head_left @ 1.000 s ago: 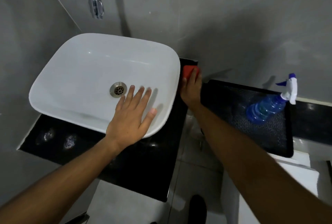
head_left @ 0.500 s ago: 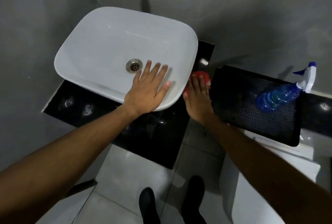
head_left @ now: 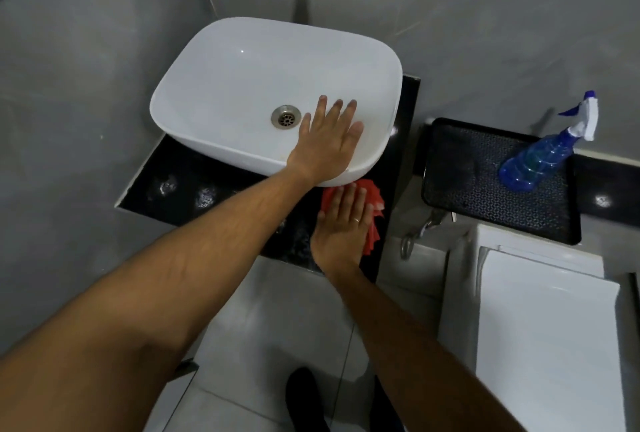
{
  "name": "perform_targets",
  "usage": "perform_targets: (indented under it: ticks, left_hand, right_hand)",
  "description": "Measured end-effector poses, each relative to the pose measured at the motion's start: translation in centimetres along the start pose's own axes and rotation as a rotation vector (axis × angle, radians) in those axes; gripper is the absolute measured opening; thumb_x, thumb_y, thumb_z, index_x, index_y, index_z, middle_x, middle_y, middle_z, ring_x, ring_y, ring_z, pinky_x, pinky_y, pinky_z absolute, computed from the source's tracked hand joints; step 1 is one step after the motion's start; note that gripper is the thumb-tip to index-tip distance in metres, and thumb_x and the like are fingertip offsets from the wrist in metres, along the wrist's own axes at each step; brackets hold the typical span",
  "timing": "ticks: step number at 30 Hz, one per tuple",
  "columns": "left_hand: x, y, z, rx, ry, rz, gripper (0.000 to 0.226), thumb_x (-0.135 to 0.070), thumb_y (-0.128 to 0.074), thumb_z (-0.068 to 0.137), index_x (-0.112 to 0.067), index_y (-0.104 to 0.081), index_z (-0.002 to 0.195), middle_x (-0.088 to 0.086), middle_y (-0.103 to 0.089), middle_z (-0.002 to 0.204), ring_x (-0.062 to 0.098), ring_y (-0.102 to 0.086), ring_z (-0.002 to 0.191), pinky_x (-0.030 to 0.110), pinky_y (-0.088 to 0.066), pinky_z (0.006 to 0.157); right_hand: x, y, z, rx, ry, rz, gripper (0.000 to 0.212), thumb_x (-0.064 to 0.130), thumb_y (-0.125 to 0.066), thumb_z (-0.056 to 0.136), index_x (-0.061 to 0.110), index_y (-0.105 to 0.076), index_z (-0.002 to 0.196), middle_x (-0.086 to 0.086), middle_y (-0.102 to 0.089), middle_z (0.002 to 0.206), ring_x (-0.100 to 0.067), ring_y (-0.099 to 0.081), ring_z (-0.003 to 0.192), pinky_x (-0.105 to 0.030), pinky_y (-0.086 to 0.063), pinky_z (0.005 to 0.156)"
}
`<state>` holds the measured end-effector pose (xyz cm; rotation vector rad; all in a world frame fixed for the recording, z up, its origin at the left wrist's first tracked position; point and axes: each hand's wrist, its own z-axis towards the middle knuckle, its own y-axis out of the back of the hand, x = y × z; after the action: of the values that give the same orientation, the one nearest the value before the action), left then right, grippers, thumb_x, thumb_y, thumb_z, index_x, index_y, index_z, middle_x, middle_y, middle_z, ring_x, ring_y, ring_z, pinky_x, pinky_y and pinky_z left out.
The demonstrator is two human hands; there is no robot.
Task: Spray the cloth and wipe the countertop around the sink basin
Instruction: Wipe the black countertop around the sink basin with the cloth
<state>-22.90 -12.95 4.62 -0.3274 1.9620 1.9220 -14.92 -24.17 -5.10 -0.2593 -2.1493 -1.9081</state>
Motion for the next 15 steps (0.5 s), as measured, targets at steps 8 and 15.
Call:
perform_targets:
  ticks: [8,15]
  left_hand:
    - [0.0,1.3,-2.6,-0.193,-0.071,-0.331,0.055,-0.04,-0.027,0.106,-0.013,-0.034,0.153,0.006,-0.033,0.162,0.025,-0.009,0.155,0.048,-0.016,0.124]
    - [1.0,-1.9,-13.4,-0.518,-0.084,-0.359,0.02,-0.005,-0.047,0.1,-0.007,-0.063,0.111,0.009,-0.065,0.102,0.025,-0.061,0.097,0.042,-0.05,0.088]
  right_hand:
    - [1.3,-1.0,-5.8,-0.013,-0.018,0.055,0.067,0.033,-0.035,0.095,0.005,-0.011,0.151,-0.022,-0.014,0.16,-0.039,-0.005,0.149,-0.056,-0.007,0.122]
    - [-1.2,3.7,-4.8,-0.194,-0.015,0.342,0.042,0.015,-0.043,0.097,0.001,-0.046,0.137,-0.023,-0.047,0.144,-0.043,-0.036,0.138,-0.052,-0.021,0.119]
